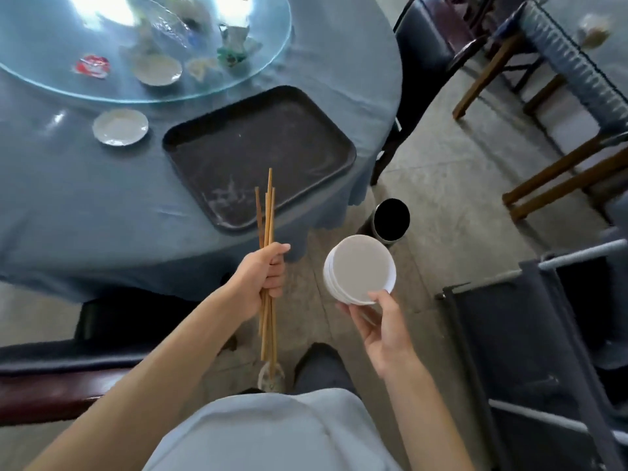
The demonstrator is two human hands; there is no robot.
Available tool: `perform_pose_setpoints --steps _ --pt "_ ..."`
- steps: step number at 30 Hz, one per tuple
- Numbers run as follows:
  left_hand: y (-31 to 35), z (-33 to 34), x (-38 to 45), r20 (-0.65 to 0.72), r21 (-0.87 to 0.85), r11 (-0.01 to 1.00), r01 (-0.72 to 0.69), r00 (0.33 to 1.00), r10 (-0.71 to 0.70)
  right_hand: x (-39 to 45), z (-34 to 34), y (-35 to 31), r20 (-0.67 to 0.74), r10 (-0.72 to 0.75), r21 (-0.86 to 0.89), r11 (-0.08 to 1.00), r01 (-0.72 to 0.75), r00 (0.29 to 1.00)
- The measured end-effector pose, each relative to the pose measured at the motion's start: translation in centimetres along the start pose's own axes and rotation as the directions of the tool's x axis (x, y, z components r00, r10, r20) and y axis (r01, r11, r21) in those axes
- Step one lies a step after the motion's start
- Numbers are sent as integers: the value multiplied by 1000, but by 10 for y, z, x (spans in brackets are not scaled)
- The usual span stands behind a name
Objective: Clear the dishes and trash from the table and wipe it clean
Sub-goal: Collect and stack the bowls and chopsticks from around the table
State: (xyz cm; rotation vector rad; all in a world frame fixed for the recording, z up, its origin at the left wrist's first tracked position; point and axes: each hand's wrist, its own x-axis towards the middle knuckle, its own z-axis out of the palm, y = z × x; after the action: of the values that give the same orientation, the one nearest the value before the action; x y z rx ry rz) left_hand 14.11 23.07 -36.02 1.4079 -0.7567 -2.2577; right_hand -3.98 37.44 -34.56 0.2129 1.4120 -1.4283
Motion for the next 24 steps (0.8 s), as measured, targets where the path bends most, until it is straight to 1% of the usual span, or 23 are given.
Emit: perform_pose_setpoints --steps 5,8,10,12,15,17,19,21,24 --pt "42 -35 30 -180 -165 984 -66 983 36 70 80 -32 151 78 -169 984 -52 986" --pt "68 -57 58 -303 -229 963 -144 950 70 121 137 -45 240 139 -300 952 -63 961" --pt "85 -68 73 -389 -299 931 -208 918 80 152 179 -55 298 203 -383 920 -78 933" --pt "101 -76 85 -463 -339 908 -248 883 69 178 218 -63 322 277 -488 868 -92 905" --pt "124 -92 101 -541 -371 875 -312 838 69 214 276 -69 361 374 -599 795 -95 854" --pt "135 -102 107 -592 -390 855 -343 804 52 230 311 -68 353 431 -694 715 -76 830" --pt "145 -113 111 -651 -386 844 -372 758 37 242 341 -64 363 464 -743 668 -50 808" --pt "155 -130 115 -699 -381 833 -401 714 24 253 370 -56 366 482 -766 642 -37 796" --pt "168 -155 122 -730 -376 822 -427 683 21 266 407 -38 356 494 -787 616 -31 793"
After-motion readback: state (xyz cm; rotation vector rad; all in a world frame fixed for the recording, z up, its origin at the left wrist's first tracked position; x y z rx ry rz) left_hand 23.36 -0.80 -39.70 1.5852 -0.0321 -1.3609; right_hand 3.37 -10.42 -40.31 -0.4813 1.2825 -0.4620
